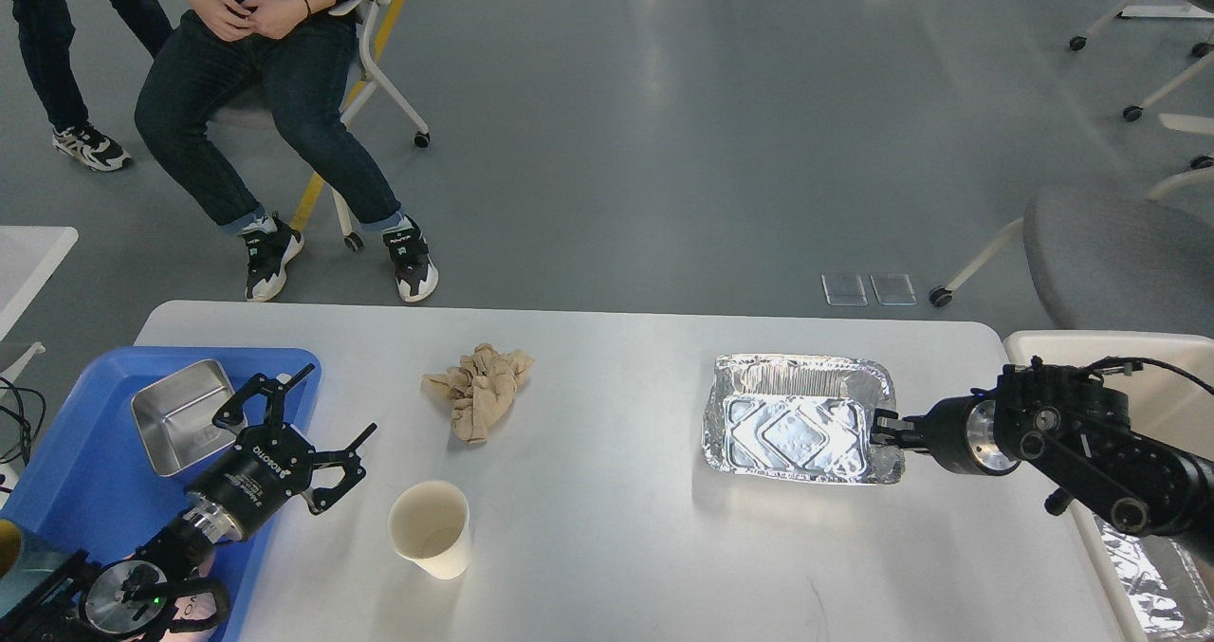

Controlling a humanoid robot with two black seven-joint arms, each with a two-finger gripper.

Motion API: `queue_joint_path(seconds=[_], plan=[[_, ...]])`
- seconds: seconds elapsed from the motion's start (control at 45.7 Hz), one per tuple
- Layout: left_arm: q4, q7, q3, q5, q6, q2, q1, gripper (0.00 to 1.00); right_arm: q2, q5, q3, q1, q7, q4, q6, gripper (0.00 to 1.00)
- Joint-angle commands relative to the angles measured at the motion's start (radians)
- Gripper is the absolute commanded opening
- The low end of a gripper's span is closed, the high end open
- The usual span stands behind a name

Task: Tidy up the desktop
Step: 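Close the right gripper on the foil tray rim, then lift the foil tray up off the table with the right gripper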

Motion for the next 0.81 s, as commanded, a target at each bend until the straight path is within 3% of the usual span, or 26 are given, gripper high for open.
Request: queue_joint_path(seconds=[0.0,0.438,0.788], plan=[[0.0,0.0,0.003,0.0,0.005,0.0,-0.004,0.97,-0.042,0.055,0.002,-0.001,0.0,0.037,0.0,0.0],[0.0,0.0,0.003,0.0,0.011,0.011,-0.004,0.97,-0.231,0.233,0.006,-0.005,0.001,0.198,0.004,0.0],[0.0,0.003,-0.008,-0.002,0.013,0.032,-0.006,0.97,-0.302,0.324,0.045,-0.011,0.001,0.24,0.004,0.0]])
